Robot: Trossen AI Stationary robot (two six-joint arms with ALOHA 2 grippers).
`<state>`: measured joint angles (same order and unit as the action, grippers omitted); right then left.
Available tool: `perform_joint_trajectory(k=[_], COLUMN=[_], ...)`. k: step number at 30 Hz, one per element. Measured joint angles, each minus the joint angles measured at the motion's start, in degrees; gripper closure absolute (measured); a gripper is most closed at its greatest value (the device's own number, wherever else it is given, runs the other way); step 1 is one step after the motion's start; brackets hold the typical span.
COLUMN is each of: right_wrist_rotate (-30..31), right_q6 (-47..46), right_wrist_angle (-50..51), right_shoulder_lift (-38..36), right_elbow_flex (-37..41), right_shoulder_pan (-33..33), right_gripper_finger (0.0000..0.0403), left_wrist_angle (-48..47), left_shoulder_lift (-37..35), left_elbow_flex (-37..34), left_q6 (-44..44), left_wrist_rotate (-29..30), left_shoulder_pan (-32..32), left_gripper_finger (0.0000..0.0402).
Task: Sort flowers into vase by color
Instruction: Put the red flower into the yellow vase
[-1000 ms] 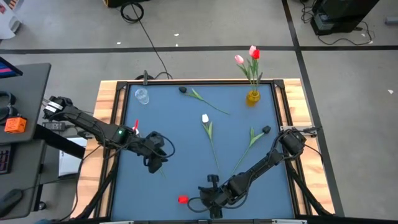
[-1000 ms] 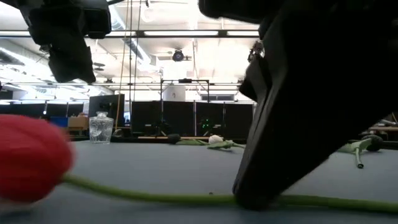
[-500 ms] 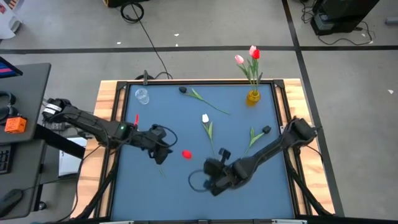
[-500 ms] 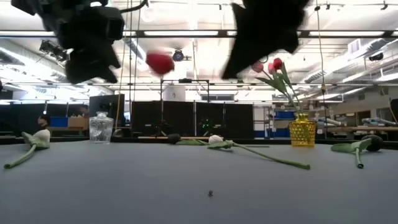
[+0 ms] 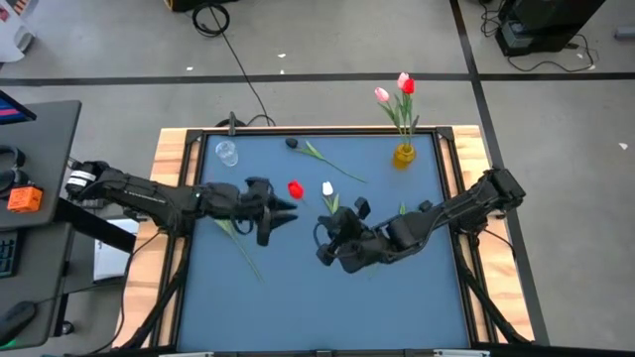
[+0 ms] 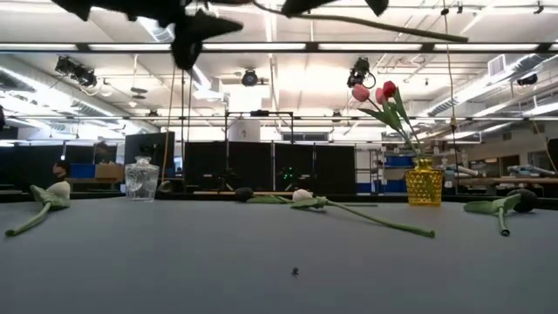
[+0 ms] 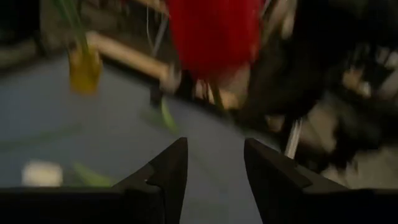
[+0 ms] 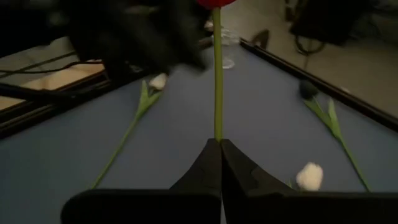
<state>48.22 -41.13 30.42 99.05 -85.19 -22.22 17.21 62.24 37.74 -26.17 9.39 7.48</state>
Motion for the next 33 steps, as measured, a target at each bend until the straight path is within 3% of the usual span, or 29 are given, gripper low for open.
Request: perform_joint_trajectory(k=[5, 11, 15, 19, 24, 33], right_wrist_rotate=[-1.8, -3.33, -4.35, -5.73, -16.98, -32.16], right_q6=[6.59, 10.62, 11.08, 7.94, 2.15, 4.27], right_wrist_angle=[-4.41, -7.91, -8.63, -8.61, -7.23, -12.17], right_shoulder_lift=[-0.27, -0.27, -0.27, -0.27, -0.27, -0.27], right_elbow_flex=[0.0, 0.0, -0.02, -0.02, -0.03, -0.04], right_shoulder_pan=[1.37, 2.84, 3.52, 3.97, 6.49, 11.01], right_gripper_finger=[0.0402, 0.0402, 0.0399, 0.0377, 0.0326, 0.0241], left_wrist_angle=[9.37, 10.25, 10.29, 10.25, 10.08, 7.31], left_shoulder_lift=[-0.04, -0.04, -0.04, -0.04, -0.04, 0.0], left_elbow_flex=[0.0, 0.0, 0.0, 0.0, 0.0, 0.0], left_q6=[0.41, 0.04, 0.04, 1.74, 2.3, 4.34], left_wrist_rotate=[-2.89, -6.64, -6.71, -7.37, -11.54, -18.33], left_shoulder_pan=[-4.45, -6.72, -6.78, -6.79, -6.77, -6.68], left_gripper_finger=[0.0239, 0.0249, 0.0295, 0.0378, 0.0389, 0.0395])
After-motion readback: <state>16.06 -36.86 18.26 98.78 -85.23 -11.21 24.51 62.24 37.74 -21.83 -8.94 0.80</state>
